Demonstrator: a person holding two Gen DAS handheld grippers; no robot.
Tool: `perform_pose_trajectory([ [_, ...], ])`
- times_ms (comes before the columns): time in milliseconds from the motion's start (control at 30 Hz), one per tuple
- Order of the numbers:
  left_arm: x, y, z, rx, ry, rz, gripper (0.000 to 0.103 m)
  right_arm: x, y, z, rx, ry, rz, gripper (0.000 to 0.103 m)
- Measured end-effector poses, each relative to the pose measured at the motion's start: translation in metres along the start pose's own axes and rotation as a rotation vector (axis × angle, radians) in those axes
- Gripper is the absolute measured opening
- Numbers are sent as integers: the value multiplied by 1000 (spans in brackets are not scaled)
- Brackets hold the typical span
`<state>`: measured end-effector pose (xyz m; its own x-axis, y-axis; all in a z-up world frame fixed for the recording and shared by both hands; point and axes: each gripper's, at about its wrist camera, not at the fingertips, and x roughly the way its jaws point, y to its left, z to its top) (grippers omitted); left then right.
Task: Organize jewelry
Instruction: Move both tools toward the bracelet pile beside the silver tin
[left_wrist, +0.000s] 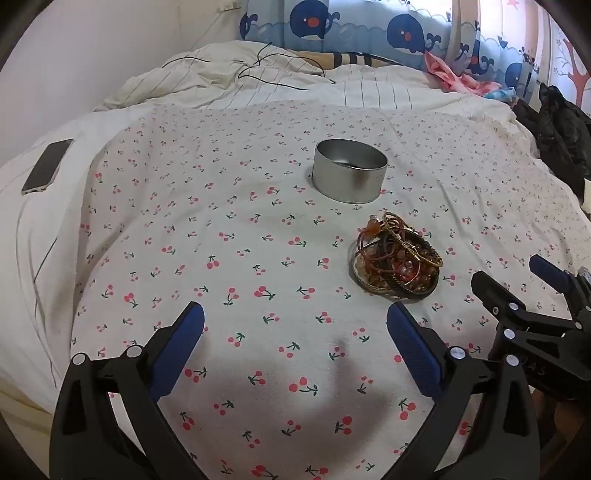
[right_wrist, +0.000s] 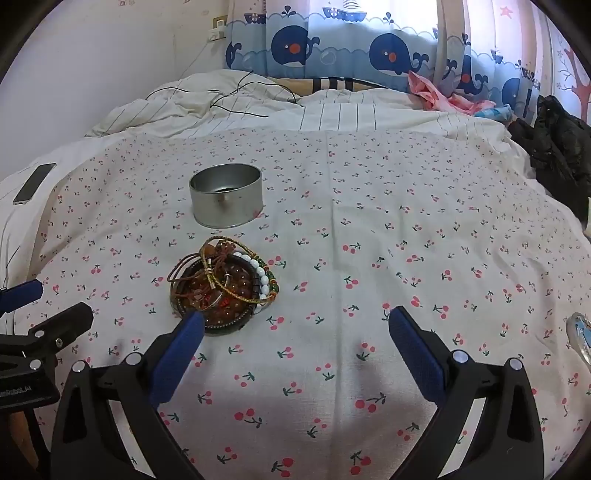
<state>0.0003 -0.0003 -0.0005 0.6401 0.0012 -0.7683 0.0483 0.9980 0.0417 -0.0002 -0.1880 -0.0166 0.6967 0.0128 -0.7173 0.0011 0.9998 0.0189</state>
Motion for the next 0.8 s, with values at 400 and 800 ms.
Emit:
perform_pose_trajectory([
  [400,12,-8,5,17,8,-2,95,0,-1,1,-1,-7,-13,96],
  [800,44,-14,15,65,56,-11,95,2,-3,5,1,-12,-15,96],
])
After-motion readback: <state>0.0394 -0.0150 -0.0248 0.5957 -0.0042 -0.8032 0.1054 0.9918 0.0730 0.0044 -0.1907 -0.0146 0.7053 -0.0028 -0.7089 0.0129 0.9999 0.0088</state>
